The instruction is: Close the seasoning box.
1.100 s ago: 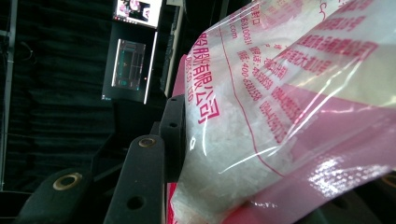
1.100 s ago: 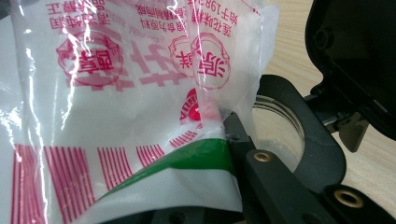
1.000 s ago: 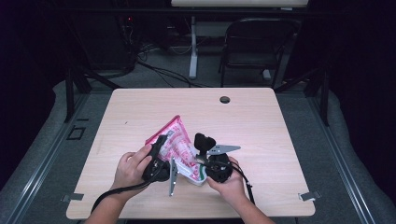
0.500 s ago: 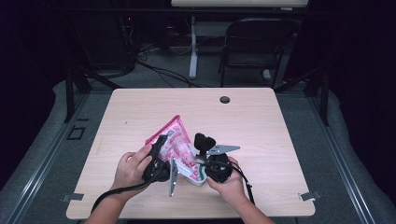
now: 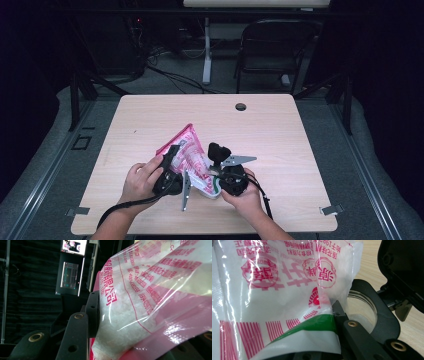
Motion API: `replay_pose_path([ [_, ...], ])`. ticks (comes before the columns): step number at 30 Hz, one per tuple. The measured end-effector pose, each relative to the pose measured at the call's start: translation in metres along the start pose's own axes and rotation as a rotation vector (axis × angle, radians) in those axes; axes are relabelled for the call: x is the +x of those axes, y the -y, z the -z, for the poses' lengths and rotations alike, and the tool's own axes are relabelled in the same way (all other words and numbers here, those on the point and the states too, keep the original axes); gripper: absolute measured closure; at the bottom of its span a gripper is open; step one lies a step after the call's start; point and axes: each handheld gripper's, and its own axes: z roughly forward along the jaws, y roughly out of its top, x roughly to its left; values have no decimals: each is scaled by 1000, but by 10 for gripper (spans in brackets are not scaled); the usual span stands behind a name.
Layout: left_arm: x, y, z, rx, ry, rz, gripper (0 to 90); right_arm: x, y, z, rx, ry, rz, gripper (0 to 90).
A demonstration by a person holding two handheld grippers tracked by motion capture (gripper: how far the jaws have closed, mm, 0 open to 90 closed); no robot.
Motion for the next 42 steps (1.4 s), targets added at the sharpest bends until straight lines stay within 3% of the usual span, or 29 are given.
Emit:
replay_pose_path([
  [21,1,-2,0,12,12,-28,667,1,0,-1,7,-2,-2,898],
  [42,3,-4,4,3,-5,-38,672,1,0,0,2,-7,2,897],
])
